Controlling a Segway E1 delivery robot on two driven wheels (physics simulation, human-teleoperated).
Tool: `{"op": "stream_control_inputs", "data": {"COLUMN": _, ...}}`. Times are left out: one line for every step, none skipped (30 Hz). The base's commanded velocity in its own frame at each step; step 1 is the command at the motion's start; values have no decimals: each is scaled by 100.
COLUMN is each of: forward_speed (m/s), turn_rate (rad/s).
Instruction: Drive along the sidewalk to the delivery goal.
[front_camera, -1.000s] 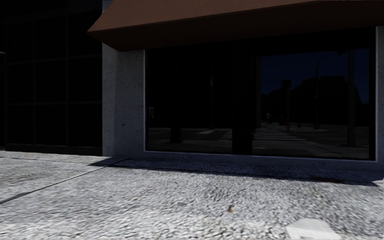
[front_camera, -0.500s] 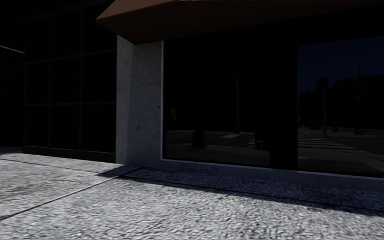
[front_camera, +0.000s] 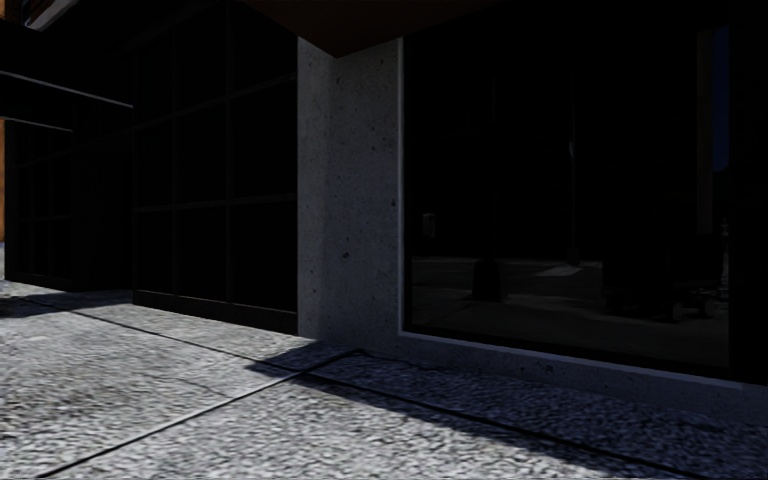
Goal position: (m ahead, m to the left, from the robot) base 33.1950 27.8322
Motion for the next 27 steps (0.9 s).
{"op": "stream_control_inputs", "data": {"forward_speed": 135, "turn_rate": 77}}
{"op": "stream_control_inputs", "data": {"forward_speed": 135, "turn_rate": 77}}
{"op": "stream_control_inputs", "data": {"forward_speed": 135, "turn_rate": 77}}
{"op": "stream_control_inputs", "data": {"forward_speed": 135, "turn_rate": 77}}
{"op": "stream_control_inputs", "data": {"forward_speed": 135, "turn_rate": 77}}
{"op": "stream_control_inputs", "data": {"forward_speed": 135, "turn_rate": 77}}
{"op": "stream_control_inputs", "data": {"forward_speed": 135, "turn_rate": 77}}
{"op": "stream_control_inputs", "data": {"forward_speed": 135, "turn_rate": 77}}
{"op": "stream_control_inputs", "data": {"forward_speed": 135, "turn_rate": 77}}
{"op": "stream_control_inputs", "data": {"forward_speed": 135, "turn_rate": 77}}
{"op": "stream_control_inputs", "data": {"forward_speed": 135, "turn_rate": 77}}
{"op": "stream_control_inputs", "data": {"forward_speed": 135, "turn_rate": 77}}
{"op": "stream_control_inputs", "data": {"forward_speed": 135, "turn_rate": 77}}
{"op": "stream_control_inputs", "data": {"forward_speed": 135, "turn_rate": 77}}
{"op": "stream_control_inputs", "data": {"forward_speed": 135, "turn_rate": 77}}
{"op": "stream_control_inputs", "data": {"forward_speed": 135, "turn_rate": 76}}
{"op": "stream_control_inputs", "data": {"forward_speed": 135, "turn_rate": 71}}
{"op": "stream_control_inputs", "data": {"forward_speed": 135, "turn_rate": 68}}
{"op": "stream_control_inputs", "data": {"forward_speed": 135, "turn_rate": 67}}
{"op": "stream_control_inputs", "data": {"forward_speed": 135, "turn_rate": 67}}
{"op": "stream_control_inputs", "data": {"forward_speed": 135, "turn_rate": 63}}
{"op": "stream_control_inputs", "data": {"forward_speed": 135, "turn_rate": 63}}
{"op": "stream_control_inputs", "data": {"forward_speed": 135, "turn_rate": 63}}
{"op": "stream_control_inputs", "data": {"forward_speed": 135, "turn_rate": 63}}
{"op": "stream_control_inputs", "data": {"forward_speed": 135, "turn_rate": 62}}
{"op": "stream_control_inputs", "data": {"forward_speed": 135, "turn_rate": 62}}
{"op": "stream_control_inputs", "data": {"forward_speed": 135, "turn_rate": 62}}
